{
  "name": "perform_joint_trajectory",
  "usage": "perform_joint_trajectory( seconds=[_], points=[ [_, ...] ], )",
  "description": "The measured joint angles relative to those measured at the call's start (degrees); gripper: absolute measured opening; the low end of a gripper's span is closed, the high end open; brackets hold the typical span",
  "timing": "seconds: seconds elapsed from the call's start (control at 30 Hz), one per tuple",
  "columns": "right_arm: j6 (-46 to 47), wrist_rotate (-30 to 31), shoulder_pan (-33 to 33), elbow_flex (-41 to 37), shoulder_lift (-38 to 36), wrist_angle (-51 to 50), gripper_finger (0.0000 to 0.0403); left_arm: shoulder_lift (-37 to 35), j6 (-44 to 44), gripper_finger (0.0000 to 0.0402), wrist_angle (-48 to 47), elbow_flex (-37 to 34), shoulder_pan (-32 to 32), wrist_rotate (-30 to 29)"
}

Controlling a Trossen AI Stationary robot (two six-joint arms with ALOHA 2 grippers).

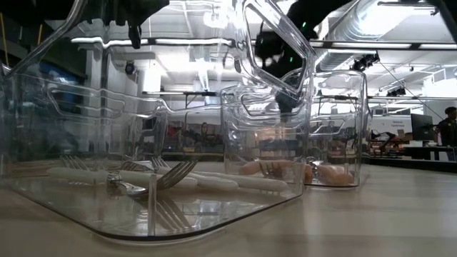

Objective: Sort silverware by color (type)
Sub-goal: Return to Home Position

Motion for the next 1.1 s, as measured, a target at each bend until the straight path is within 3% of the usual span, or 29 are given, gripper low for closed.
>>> perform_joint_trajectory(
  seconds=[0.27,0.43,0.7,0.87,1.1],
  points=[
    [0.25,-10.80,0.94,-4.04,-13.26,9.10,0.0168,0.02,-0.12,0.0001,-0.01,-0.02,0.00,0.00],
    [7.66,-15.18,3.35,-17.16,-26.87,24.83,0.0168,0.02,-2.40,0.0001,-0.02,-0.02,0.00,0.00],
    [25.19,-15.10,11.63,-40.46,-46.30,59.65,0.0168,0.02,-2.03,0.0001,-0.03,-0.02,0.04,0.00],
    [27.56,-14.08,15.16,-47.61,-50.99,76.51,0.0168,0.02,-1.13,0.0001,-0.02,-0.02,0.04,-0.47],
    [20.12,-14.54,18.74,-48.43,-51.35,78.36,0.0167,0.02,3.07,0.0001,0.64,-0.02,0.80,-1.65]
  ],
)
